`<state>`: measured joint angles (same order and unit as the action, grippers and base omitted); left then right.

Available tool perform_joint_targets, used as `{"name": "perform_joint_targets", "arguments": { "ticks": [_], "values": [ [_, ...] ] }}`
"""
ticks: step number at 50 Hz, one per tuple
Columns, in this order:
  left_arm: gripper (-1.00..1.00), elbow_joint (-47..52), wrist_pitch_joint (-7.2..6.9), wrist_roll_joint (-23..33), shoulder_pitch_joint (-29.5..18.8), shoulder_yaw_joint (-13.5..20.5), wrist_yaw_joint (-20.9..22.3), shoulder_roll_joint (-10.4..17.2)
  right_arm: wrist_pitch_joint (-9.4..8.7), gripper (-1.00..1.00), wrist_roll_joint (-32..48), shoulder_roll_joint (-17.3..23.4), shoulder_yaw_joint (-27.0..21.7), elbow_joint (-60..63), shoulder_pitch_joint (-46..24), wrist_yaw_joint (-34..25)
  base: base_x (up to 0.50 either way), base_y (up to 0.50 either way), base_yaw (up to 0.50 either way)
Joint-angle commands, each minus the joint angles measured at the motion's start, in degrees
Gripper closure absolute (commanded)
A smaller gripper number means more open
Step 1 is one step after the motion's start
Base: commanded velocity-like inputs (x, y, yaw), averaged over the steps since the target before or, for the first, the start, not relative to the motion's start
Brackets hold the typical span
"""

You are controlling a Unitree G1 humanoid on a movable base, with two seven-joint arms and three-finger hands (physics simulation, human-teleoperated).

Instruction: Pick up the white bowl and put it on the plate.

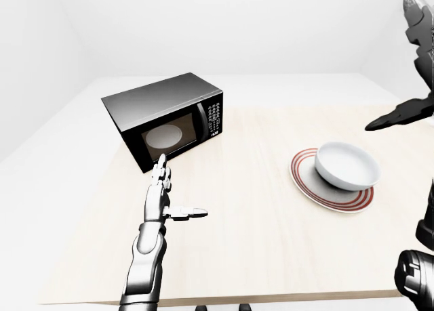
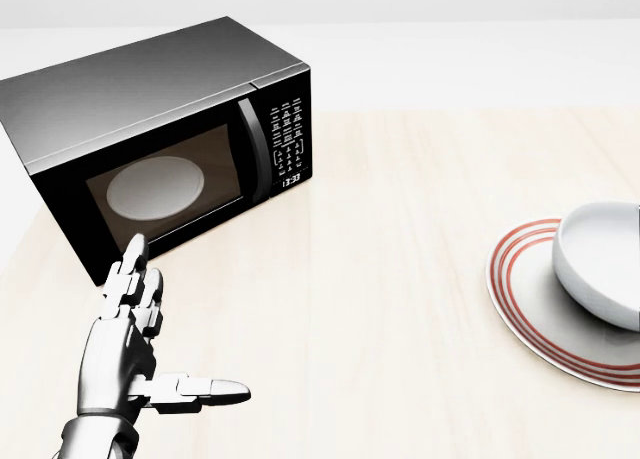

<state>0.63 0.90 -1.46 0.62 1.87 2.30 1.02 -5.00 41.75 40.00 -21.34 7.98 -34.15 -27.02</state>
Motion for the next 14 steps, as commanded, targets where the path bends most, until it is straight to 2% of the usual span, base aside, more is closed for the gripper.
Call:
{"name": "perform_joint_targets", "arguments": {
  "ticks": [1,9,14],
  "values": [
    [-1.0,0.56,-2.11,-1.45,-0.3,0.34,0.39,-0.11,0.0,-1.0,-10.46,7.37,-3.87,27.61,-9.92,-8.55,0.0,0.0,0.0],
    [-1.0,0.55,-2.11,-1.46,-0.3,0.33,0.41,-0.11,0.0,-1.0,-24.49,16.09,-4.07,43.3,-21.89,-5.38,0.0,0.0,0.0],
    [-1.0,0.56,-2.13,-1.45,-0.3,0.33,0.41,-0.11,0.0,-1.0,-34.13,19.66,-4.84,51.41,-29.64,-2.17,0.0,0.0,0.0]
  ]
}}
